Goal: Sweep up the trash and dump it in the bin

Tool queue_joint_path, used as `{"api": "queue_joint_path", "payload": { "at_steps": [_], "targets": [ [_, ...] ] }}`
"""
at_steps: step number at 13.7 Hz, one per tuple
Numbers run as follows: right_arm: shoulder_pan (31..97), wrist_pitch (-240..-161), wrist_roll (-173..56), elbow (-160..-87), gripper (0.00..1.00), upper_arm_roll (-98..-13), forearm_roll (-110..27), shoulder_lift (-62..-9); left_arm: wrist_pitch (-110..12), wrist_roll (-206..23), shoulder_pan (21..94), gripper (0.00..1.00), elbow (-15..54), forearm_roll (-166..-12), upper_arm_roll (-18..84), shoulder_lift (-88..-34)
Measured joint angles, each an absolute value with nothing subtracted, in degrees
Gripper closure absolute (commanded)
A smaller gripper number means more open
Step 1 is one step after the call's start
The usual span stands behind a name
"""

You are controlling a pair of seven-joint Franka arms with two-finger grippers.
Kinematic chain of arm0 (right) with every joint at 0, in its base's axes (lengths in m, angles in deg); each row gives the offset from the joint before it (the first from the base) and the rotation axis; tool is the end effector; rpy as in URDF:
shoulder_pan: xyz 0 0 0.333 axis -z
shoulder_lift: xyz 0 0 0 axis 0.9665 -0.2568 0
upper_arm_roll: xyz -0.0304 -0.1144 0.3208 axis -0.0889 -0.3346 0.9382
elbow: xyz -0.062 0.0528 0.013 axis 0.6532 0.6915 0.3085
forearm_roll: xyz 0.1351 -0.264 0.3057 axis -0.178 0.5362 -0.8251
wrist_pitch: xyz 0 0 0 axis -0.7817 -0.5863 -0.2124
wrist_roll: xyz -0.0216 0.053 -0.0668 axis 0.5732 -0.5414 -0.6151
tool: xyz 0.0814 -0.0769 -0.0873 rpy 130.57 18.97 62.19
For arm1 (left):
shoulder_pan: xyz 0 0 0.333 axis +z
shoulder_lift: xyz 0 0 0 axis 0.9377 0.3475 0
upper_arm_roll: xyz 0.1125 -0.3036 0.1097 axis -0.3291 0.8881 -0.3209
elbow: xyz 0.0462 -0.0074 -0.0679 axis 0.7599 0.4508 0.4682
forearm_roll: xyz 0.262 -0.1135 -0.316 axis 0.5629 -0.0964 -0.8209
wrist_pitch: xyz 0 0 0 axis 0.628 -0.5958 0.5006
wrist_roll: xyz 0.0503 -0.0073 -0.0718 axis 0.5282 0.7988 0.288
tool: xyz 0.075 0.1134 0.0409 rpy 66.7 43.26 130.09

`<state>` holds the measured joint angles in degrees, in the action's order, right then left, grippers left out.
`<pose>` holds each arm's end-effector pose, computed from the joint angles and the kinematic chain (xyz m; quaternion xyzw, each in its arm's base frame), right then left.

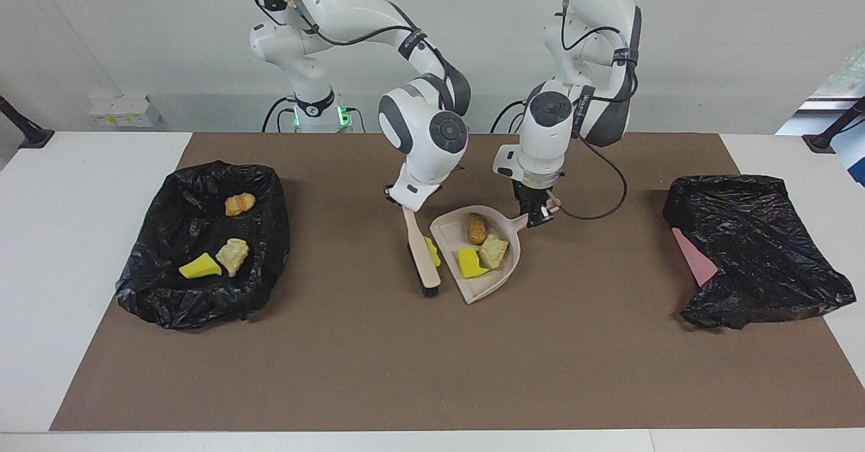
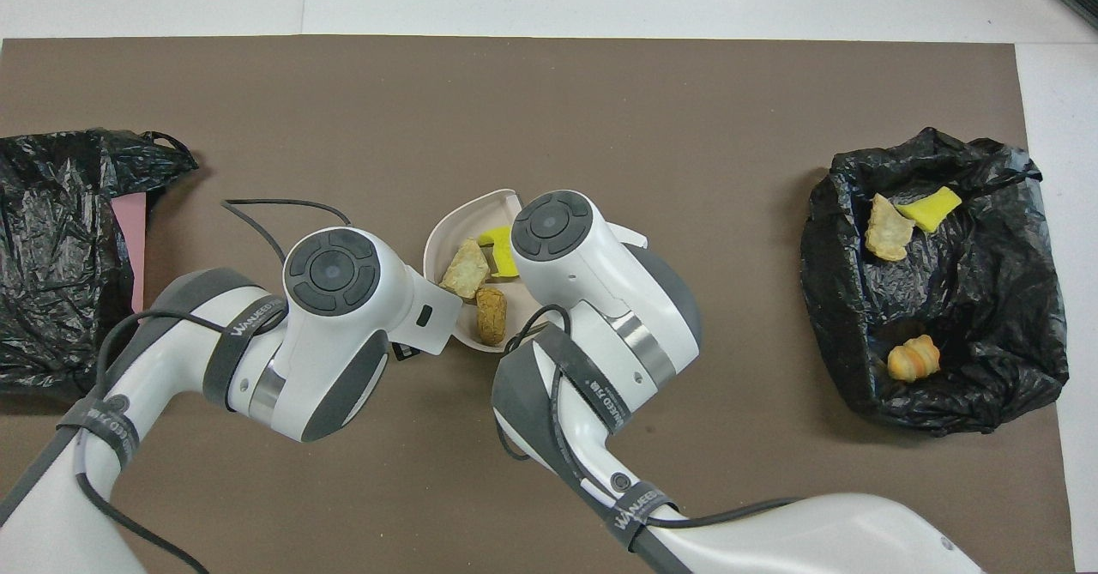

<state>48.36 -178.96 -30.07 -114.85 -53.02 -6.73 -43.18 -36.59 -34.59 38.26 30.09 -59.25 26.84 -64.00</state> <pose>0.5294 0.3719 0.3352 0.9704 0.1536 -0.1634 0.0897 0.5233 -0.2802 0.3327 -0.8059 0.5910 0.0149 0.0328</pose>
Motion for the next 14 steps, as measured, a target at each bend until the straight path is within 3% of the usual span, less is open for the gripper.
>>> {"api": "queue_joint_path", "payload": {
  "at_steps": [14],
  "targets": [
    [47.8, -176.1, -30.2, -114.9, 1.00, -53.1, -12.0, -37.4, -41.3, -31.9, 38.2, 1.00, 32.3, -61.0, 26.6, -64.7]
  ]
}}
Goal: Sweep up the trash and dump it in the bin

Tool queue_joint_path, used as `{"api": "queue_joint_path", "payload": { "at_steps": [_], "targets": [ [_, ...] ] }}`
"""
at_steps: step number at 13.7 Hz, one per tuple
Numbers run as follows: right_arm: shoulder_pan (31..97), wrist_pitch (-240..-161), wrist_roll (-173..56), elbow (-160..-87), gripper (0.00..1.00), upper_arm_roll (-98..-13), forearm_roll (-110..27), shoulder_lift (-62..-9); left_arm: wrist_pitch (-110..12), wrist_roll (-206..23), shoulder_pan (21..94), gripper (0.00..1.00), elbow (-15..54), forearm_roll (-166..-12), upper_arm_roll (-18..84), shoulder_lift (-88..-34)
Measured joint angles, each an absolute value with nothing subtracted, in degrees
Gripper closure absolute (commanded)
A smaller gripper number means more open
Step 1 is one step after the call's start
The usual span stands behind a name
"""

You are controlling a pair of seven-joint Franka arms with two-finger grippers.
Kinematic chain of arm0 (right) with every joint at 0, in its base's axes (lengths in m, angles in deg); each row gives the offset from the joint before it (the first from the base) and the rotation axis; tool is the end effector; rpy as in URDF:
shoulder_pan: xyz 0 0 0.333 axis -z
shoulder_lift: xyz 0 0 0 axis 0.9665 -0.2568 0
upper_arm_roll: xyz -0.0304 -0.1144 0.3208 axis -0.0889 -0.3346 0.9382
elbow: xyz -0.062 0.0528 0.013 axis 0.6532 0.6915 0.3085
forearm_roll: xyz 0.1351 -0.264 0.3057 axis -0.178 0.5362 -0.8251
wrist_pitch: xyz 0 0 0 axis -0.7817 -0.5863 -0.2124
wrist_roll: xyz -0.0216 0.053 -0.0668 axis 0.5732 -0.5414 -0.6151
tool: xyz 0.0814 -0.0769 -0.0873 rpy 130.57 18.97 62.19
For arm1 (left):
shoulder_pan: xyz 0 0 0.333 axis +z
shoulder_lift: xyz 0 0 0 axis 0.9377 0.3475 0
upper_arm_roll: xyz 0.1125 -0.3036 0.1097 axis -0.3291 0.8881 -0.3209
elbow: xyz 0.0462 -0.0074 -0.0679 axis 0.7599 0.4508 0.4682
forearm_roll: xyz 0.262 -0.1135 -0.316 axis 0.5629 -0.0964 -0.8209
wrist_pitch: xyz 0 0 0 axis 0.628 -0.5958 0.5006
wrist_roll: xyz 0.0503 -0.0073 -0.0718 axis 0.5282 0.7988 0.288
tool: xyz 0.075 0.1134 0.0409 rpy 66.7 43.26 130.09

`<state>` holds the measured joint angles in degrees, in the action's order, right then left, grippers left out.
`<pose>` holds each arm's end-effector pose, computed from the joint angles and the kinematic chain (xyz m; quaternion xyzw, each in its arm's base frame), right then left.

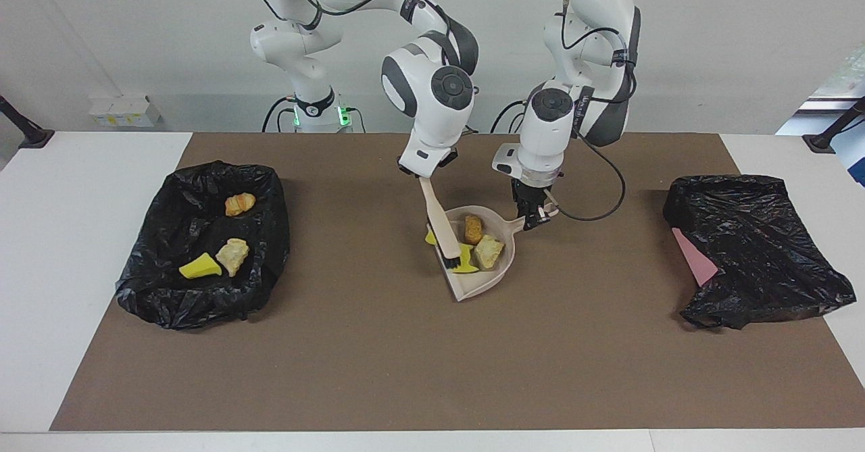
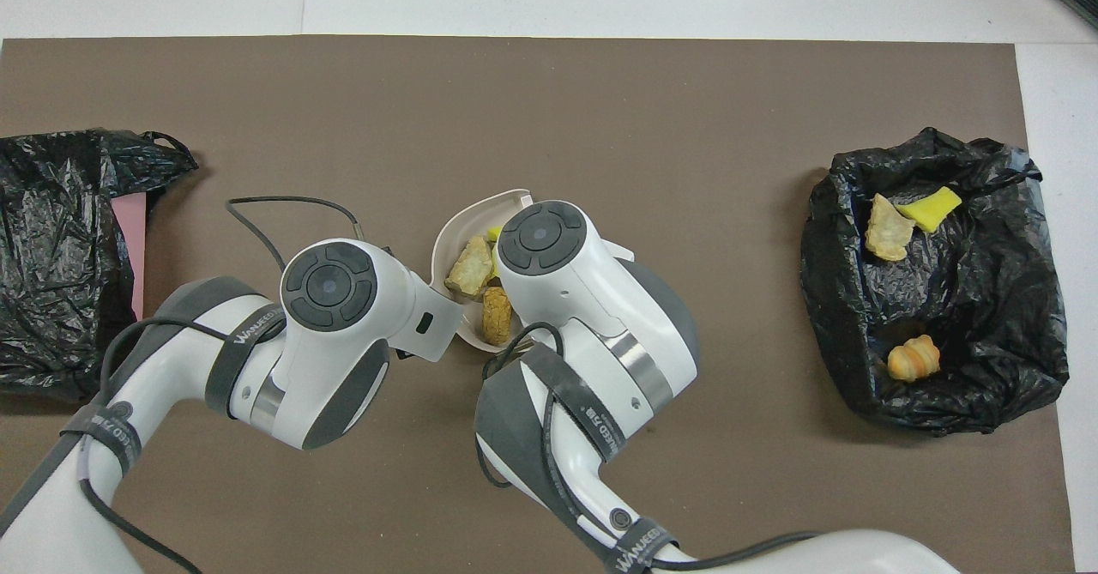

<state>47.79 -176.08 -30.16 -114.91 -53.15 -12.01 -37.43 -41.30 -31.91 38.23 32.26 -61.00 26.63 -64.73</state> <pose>0.5092 0.3793 0.3970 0.9749 0.1472 -0.1598 0.0481 0.5221 -0.2803 0.3297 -0.7978 0.6022 -0.0144 0.0232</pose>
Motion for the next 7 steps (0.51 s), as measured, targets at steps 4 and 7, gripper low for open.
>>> {"api": "queue_joint_path", "payload": {
  "at_steps": [4, 7],
  "targets": [
    [47.8, -176.7, -30.2, -115.1, 1.00, -53.2, -12.2, -37.4, -42.7, -31.4, 38.4, 1.00, 32.7, -62.9, 26.6, -64.6],
    [48.2, -176.7, -30.2, -115.2, 1.00, -53.9, -11.9, -37.4, -42.9, -29.5, 38.7, 1.00, 32.7, -63.1, 26.6, -64.5]
  ]
}}
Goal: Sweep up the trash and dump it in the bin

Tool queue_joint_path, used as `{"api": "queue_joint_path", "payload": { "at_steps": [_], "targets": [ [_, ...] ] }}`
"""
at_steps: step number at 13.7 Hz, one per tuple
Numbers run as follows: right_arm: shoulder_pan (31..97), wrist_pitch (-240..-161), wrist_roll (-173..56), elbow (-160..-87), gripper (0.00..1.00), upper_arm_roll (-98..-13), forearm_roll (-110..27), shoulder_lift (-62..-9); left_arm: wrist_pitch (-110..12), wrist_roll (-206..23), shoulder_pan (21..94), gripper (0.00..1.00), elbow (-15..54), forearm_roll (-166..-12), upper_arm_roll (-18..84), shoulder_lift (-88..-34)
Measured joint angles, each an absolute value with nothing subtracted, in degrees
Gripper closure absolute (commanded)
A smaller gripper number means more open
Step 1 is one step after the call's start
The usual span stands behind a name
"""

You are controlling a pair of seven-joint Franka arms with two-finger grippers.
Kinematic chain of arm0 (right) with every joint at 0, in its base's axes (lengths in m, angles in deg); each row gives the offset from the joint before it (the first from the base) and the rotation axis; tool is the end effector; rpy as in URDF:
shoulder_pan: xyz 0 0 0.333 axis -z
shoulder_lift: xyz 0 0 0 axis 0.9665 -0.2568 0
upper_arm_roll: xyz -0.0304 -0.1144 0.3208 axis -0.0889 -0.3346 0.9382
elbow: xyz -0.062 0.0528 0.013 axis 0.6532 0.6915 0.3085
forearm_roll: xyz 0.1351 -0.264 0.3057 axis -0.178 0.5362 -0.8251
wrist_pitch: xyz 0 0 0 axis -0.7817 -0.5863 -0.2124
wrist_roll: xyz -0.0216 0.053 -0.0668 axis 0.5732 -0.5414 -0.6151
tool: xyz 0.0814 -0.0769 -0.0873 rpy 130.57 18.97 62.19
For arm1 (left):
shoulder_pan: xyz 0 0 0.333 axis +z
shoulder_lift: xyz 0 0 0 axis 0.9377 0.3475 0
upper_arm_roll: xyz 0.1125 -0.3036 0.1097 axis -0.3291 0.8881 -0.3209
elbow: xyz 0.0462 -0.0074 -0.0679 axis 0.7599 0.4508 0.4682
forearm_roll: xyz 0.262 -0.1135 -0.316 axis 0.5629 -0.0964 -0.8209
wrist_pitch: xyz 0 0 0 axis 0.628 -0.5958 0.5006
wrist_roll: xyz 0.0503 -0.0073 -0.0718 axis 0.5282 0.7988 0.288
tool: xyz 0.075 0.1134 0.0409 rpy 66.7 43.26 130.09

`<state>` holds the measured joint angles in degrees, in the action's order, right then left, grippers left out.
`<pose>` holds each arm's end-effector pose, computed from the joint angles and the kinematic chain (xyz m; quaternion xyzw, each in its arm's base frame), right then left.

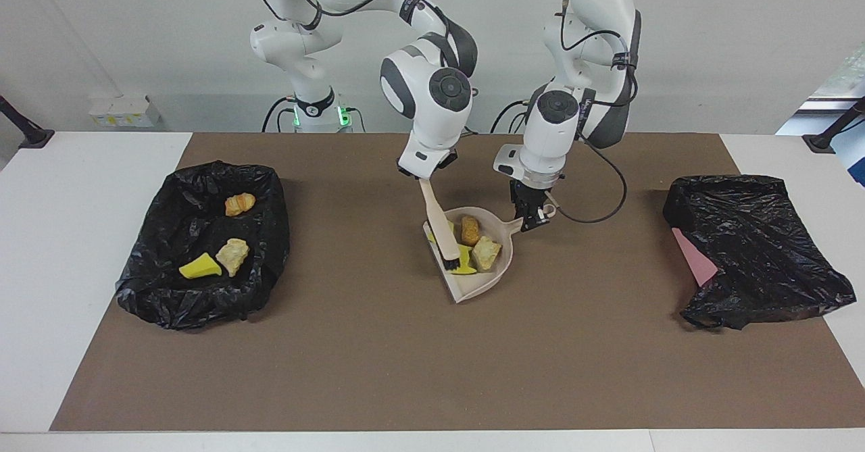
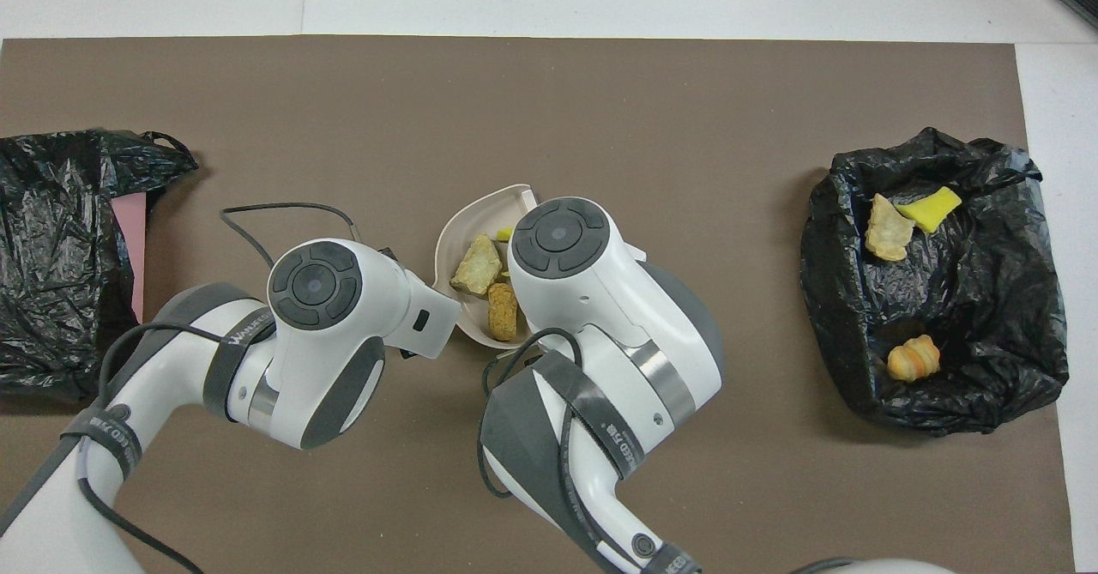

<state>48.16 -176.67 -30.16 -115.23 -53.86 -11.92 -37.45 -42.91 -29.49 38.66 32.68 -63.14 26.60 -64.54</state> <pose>0.5163 0.3703 0.3942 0.9767 0.1381 -0.1574 0.0480 0.5246 -0.2784 0.3268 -0.7946 0.6065 -0.0247 0.0108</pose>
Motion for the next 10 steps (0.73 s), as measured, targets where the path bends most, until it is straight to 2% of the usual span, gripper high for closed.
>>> {"api": "queue_joint_path", "payload": {
  "at_steps": [4, 6, 10],
  "targets": [
    [51.9, -176.9, -30.2, -117.1, 1.00, -54.0, -11.8, -37.4, -42.9, -25.5, 41.3, 1.00, 32.5, -64.7, 26.4, -64.4],
    [53.3, -180.3, -30.2, -121.0, 1.00, -54.0, -11.8, -36.6, -41.9, -20.1, 44.3, 1.00, 31.6, -66.8, 26.2, -64.4],
    [53.8, -187.0, -29.1, -129.1, 1.00, -54.0, -12.0, -33.6, -34.1, -11.9, 50.2, 1.00, 25.3, -70.7, 26.0, -64.5]
  ]
}}
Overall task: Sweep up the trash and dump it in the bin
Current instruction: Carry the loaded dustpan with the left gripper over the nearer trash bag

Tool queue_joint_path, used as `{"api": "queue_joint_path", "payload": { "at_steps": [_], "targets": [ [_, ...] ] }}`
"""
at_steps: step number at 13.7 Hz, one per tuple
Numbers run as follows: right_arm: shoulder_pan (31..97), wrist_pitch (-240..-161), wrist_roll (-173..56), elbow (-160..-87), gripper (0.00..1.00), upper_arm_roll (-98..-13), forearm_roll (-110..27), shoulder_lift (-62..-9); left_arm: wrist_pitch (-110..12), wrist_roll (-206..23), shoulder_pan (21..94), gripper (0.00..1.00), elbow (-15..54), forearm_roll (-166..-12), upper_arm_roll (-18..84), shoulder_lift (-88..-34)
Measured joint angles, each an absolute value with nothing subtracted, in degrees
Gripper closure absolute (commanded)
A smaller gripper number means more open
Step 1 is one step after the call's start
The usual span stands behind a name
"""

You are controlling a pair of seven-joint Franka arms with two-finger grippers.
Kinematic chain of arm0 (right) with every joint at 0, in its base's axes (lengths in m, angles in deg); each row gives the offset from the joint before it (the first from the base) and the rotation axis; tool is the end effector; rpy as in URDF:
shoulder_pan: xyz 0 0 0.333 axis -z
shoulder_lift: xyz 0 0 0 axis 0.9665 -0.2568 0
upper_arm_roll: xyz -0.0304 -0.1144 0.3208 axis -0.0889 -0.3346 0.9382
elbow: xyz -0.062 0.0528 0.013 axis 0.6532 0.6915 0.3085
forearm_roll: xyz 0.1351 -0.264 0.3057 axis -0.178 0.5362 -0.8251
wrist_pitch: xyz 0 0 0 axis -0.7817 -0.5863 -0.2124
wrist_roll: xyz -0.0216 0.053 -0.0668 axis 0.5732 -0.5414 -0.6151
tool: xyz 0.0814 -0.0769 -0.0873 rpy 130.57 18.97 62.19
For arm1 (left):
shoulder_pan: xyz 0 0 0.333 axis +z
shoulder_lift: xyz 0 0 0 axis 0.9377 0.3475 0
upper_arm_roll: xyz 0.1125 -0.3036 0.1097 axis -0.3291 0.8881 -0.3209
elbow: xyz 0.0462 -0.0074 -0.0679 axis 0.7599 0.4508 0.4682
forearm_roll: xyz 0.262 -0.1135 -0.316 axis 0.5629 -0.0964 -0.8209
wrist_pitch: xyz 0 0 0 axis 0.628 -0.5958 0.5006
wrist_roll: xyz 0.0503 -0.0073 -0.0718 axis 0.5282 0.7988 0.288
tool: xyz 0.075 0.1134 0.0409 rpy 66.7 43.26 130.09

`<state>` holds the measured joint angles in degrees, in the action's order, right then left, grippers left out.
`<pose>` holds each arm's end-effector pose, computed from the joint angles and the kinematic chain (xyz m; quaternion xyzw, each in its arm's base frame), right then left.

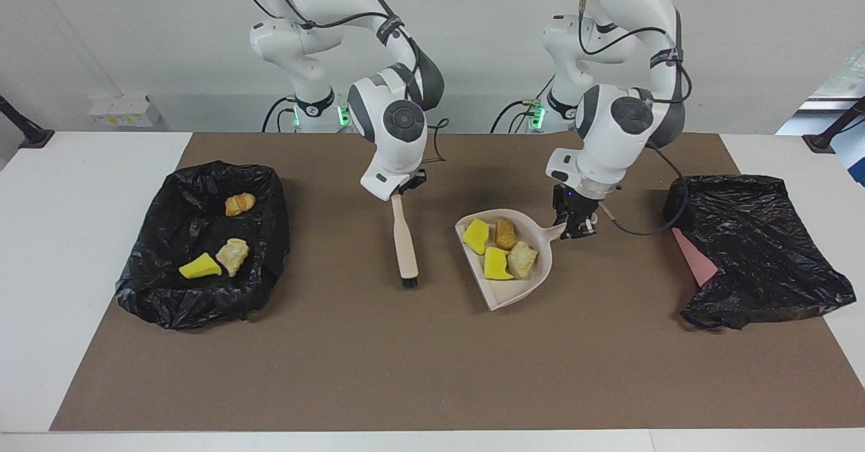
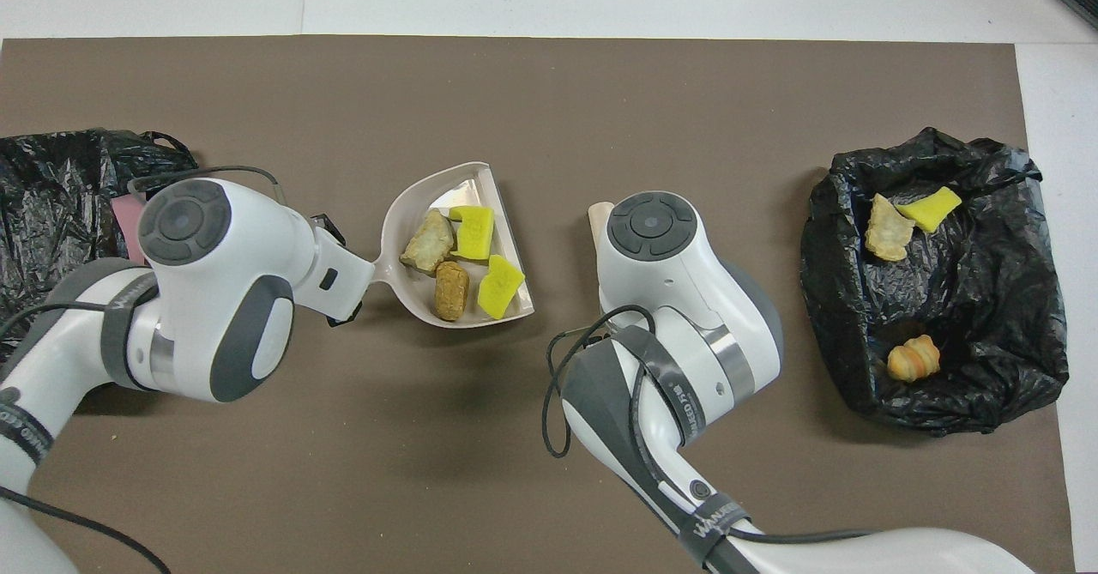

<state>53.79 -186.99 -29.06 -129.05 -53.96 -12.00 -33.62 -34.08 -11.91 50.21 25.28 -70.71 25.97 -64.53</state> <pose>0.5140 0.3008 0.3339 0.9838 0.0786 -0.1548 0.0453 0.5875 -0.1759 0.3750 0.7871 -0.6148 0.0321 0.0382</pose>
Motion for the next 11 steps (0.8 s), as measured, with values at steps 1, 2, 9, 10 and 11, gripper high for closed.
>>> {"api": "queue_joint_path", "payload": {
  "at_steps": [1, 2, 9, 10, 11],
  "targets": [
    [53.8, -187.2, -28.4, -129.6, 1.00, -53.9, -12.3, -33.1, -33.0, -9.3, 51.7, 1.00, 24.3, -72.6, 26.0, -64.7],
    [53.7, -187.4, -27.0, -129.9, 1.00, -53.8, -12.8, -32.7, -32.4, -6.2, 53.4, 1.00, 23.7, -74.8, 25.9, -64.9],
    [45.0, -187.9, -12.8, -132.1, 1.00, -53.1, -18.1, -29.4, -28.3, 13.8, 63.7, 1.00, 23.3, -83.3, 25.8, -67.0],
    [43.4, -188.3, -12.1, -133.9, 1.00, -53.1, -18.8, -28.1, -27.4, 14.7, 64.3, 1.00, 23.0, -83.4, 25.8, -67.1],
    [41.9, -189.7, -11.8, -136.3, 1.00, -53.1, -19.5, -26.5, -25.8, 15.3, 64.8, 1.00, 22.2, -83.4, 25.6, -67.2]
  ]
}}
